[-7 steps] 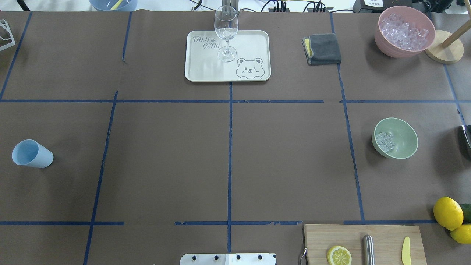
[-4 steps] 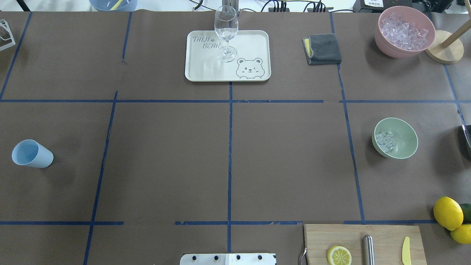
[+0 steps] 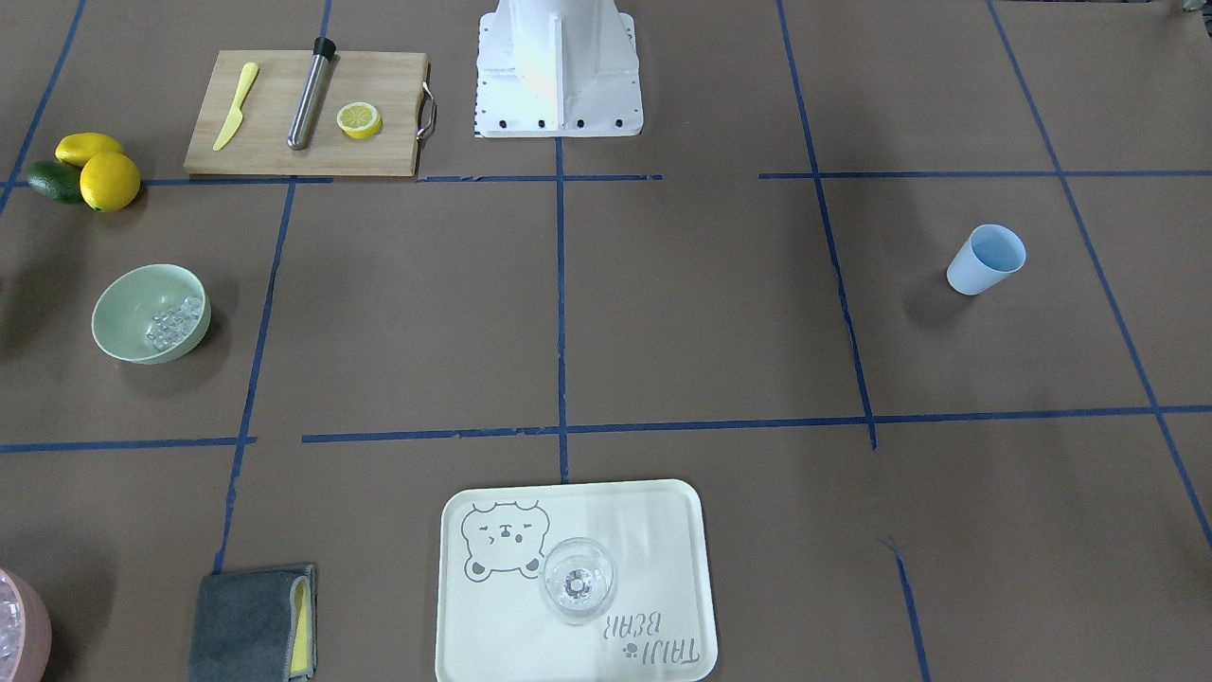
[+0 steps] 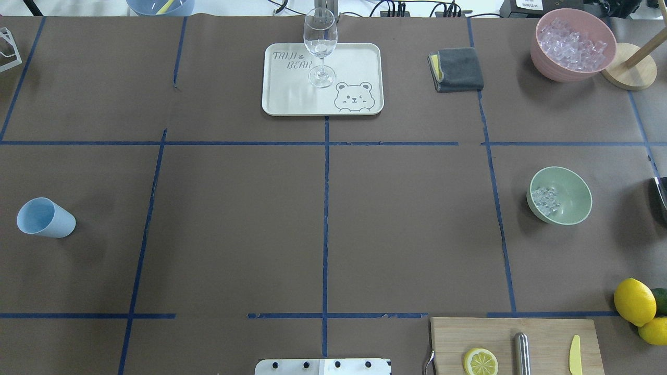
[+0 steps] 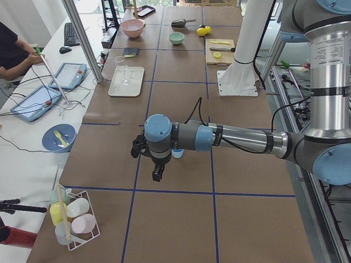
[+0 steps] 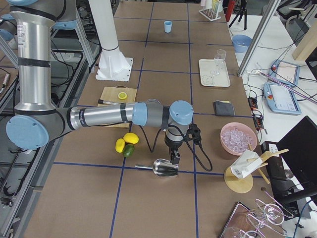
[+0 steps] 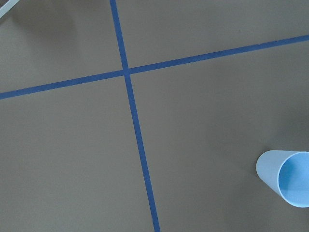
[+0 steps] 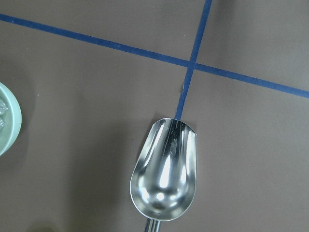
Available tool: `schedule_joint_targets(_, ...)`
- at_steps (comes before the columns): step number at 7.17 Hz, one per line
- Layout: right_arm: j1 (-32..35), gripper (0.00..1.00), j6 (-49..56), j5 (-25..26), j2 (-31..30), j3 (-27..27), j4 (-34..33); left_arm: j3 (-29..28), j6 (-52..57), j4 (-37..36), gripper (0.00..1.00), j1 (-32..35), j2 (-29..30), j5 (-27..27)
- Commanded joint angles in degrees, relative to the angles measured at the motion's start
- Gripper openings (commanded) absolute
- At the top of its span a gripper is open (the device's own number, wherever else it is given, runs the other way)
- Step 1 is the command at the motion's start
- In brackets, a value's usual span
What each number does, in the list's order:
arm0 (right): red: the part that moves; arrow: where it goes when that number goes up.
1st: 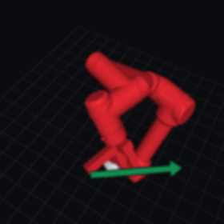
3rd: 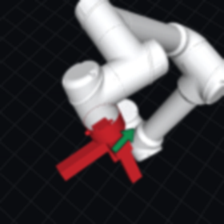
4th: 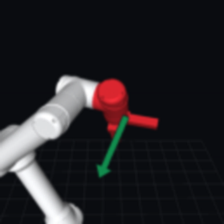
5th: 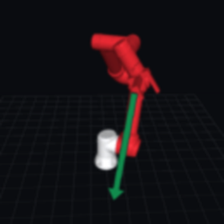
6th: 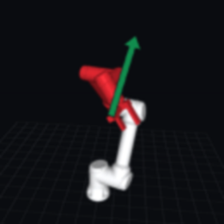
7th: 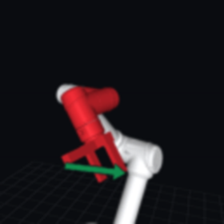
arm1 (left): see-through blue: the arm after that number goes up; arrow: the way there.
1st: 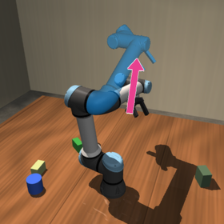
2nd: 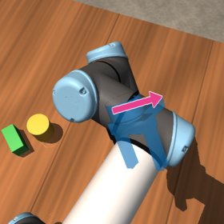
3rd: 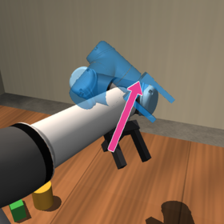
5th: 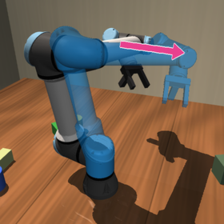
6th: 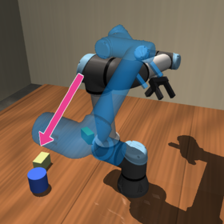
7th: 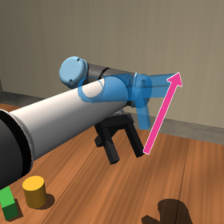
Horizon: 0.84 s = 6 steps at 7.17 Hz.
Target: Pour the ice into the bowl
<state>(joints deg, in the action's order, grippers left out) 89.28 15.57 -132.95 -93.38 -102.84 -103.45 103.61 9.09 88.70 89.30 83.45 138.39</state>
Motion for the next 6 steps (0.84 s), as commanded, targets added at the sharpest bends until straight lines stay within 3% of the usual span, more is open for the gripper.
schedule_joint_targets(1, 0.01, 1.00, -0.19, -1.08, -0.66, -0.26, 0.09, -1.81, -0.04, 2.79, 1.00, 0.35, 1.09, -1.54)
schedule_joint_targets(4, -0.08, 1.00, -1.15, -0.74, 0.13, 0.88, 0.18, -0.87, 0.22, 1.31, 1.00, 2.02, -0.13, -2.33)
schedule_joint_targets(6, -0.60, 1.00, -0.99, -0.48, -0.05, 0.18, 0.36, -3.75, 0.22, 1.39, 1.00, 1.85, 0.04, -2.33)
